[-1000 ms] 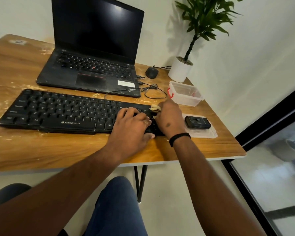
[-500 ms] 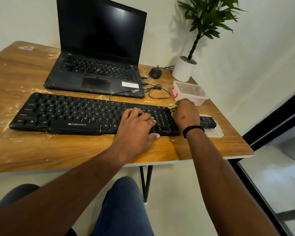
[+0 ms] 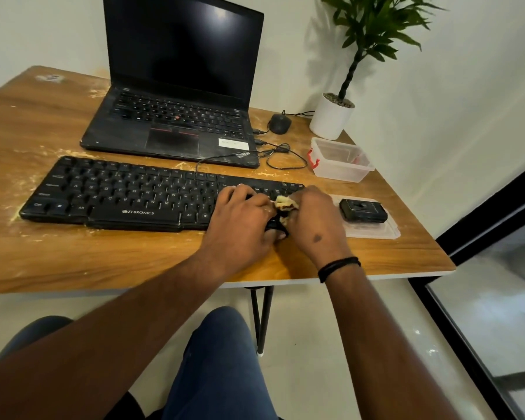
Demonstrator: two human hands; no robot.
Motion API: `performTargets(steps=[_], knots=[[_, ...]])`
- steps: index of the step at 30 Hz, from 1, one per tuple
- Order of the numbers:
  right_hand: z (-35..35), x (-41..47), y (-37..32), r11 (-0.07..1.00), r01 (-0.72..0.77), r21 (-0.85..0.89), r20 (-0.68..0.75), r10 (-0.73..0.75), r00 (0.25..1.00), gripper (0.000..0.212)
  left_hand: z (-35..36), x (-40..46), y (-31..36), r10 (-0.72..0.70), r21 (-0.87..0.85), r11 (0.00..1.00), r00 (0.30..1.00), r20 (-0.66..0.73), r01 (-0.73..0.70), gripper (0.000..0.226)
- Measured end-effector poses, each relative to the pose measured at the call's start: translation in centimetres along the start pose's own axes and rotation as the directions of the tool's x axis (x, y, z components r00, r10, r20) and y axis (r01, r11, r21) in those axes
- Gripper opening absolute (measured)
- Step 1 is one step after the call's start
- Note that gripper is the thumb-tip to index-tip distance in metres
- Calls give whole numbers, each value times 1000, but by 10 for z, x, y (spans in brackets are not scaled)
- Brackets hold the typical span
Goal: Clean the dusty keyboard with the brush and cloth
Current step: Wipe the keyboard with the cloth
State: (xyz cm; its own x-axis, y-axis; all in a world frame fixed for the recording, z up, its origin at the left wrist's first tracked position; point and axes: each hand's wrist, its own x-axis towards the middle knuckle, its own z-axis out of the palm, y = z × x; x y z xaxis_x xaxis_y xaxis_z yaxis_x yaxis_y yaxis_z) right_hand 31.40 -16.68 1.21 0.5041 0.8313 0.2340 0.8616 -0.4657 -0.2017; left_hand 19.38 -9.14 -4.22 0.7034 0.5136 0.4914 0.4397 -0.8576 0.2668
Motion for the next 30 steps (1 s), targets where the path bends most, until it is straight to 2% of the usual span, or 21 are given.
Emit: performTargets(steps=[3,6,8,10,13,14,20,23,27,30], knots=[[3,-12,-1,998,69,5,28,-69,997,18,0,-1,0,4,13,1000,1000,-12,-4,34],[-3,-9,17,992,-92,82,-45,96,994,23,1,1,0,-5,-4,1000,1000,3,5,49],[-5,-11,21,981,-180,67,-106,186,977,25,1,2,0,-5,2,1000,1000,8,5,53],[1,-21,6,983,-147,110,-122,160,980,21,1,1,0,-2,3,1000,1000,-1,2,48],[13,-36,-15,993,21,118,-118,-7,993,13,2,0,-2,12,15,1000,999,-35,-12,31],[15,-36,-13,992,34,118,-126,-19,992,14,2,0,-3,11,19,1000,999,-37,-10,31],[6,-25,22,976,-202,77,-214,214,953,21,4,2,-3,3,18,1000,1000,-12,-3,53],[11,-26,4,981,-167,101,-200,185,962,17,4,2,-2,3,13,1000,1000,-16,-3,47],[10,-24,-7,978,-11,209,-100,32,994,16,3,0,-3,9,13,1000,999,-31,-9,33],[-1,-5,15,963,-112,245,-213,167,963,20,4,1,-3,-3,1,1000,1000,-13,3,47]])
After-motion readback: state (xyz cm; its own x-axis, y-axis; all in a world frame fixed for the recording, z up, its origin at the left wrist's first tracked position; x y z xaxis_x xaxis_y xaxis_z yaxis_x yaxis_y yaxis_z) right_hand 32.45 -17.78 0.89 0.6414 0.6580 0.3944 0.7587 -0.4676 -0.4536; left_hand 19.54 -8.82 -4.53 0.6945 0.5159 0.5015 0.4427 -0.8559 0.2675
